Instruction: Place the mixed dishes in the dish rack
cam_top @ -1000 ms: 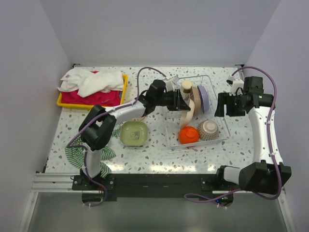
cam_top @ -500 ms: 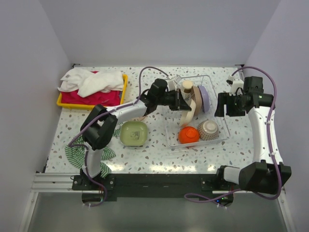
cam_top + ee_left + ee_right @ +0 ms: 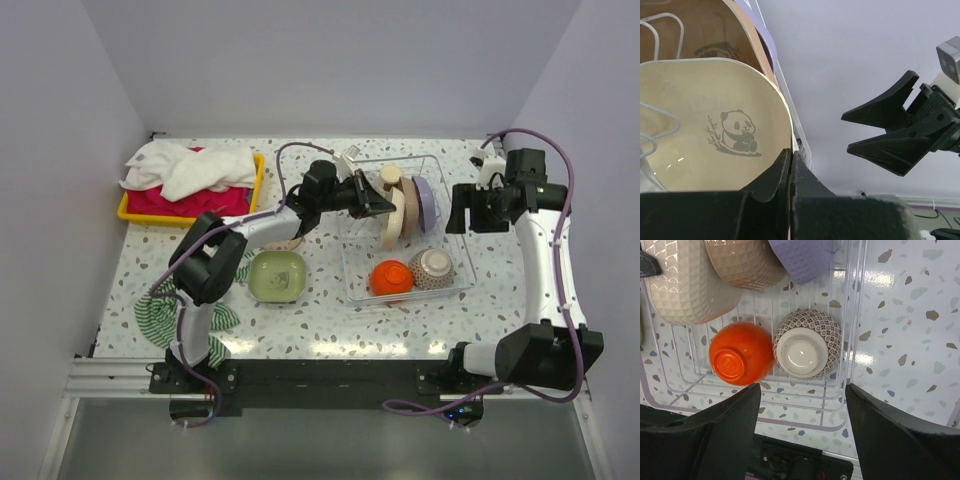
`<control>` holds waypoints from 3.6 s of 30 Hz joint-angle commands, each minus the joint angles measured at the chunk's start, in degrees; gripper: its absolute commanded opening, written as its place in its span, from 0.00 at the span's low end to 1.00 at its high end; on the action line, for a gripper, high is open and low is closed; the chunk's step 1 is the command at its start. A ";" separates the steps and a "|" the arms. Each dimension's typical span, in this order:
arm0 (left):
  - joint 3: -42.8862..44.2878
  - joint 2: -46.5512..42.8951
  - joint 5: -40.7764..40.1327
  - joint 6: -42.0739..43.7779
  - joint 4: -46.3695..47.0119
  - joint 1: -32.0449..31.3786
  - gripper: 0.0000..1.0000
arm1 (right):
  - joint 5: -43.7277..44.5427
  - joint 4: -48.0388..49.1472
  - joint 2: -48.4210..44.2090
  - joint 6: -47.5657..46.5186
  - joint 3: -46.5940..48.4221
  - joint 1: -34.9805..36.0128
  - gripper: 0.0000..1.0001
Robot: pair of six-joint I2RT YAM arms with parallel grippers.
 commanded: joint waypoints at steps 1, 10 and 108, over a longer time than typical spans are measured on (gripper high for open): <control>-0.11 1.50 -3.00 -4.96 10.18 -0.20 0.00 | 1.29 -0.15 0.63 0.76 2.89 -0.15 0.73; 1.91 5.20 -4.59 -6.02 13.70 0.50 0.00 | 2.78 -0.76 3.09 0.23 5.26 -0.23 0.73; -34.56 -38.57 -16.19 117.73 -61.88 -3.09 0.70 | -13.48 3.72 1.51 2.52 4.74 -0.15 0.74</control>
